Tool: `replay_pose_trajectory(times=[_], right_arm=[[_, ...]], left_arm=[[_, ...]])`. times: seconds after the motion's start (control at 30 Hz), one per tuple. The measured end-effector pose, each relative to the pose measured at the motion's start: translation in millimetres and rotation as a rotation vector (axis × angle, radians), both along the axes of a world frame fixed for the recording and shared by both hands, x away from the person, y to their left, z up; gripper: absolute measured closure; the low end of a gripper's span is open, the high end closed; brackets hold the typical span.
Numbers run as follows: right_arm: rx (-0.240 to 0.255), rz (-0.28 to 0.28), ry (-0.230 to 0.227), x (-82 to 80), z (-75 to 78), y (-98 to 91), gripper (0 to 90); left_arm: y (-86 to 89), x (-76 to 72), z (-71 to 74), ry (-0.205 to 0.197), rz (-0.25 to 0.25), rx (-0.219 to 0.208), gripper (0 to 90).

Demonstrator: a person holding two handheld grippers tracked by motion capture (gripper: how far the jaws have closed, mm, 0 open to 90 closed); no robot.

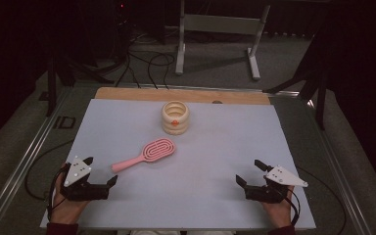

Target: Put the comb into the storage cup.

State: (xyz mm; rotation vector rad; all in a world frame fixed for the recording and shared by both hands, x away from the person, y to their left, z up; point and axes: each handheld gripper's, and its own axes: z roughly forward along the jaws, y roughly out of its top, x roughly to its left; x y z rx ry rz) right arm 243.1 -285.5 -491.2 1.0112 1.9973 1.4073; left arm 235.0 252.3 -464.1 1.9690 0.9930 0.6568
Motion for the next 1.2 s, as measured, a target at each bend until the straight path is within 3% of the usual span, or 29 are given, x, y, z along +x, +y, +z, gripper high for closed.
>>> replay_pose_trajectory(times=[0.1, 0.4, 0.57, 0.83, 1.2], right_arm=[[0.001, -0.001, -0.001, -0.3, -0.2, 0.5, 9.3], [0.003, -0.006, -0.001, -0.5, -0.4, -0.4, 9.3], [-0.001, -0.004, 0.001, -0.3, -0.8, 0.2, 9.3], [0.005, -0.008, 0.003, -0.3, -0.7, -0.7, 9.3], [0.007, -0.007, 0.007, 0.1, -0.9, -1.6, 9.3]], left_arm=[[-4.7, 0.6, 1.9, -0.004, -0.018, 0.027, 0.1], [-7.8, 9.0, 12.3, 0.007, -0.033, 0.036, 0.9], [-8.0, 20.0, 18.5, 0.054, -0.047, 0.054, 0.7], [-11.7, 32.3, 22.2, 0.083, -0.061, 0.086, 0.5], [-24.0, 52.1, 30.0, 0.110, -0.087, 0.190, 0.2]])
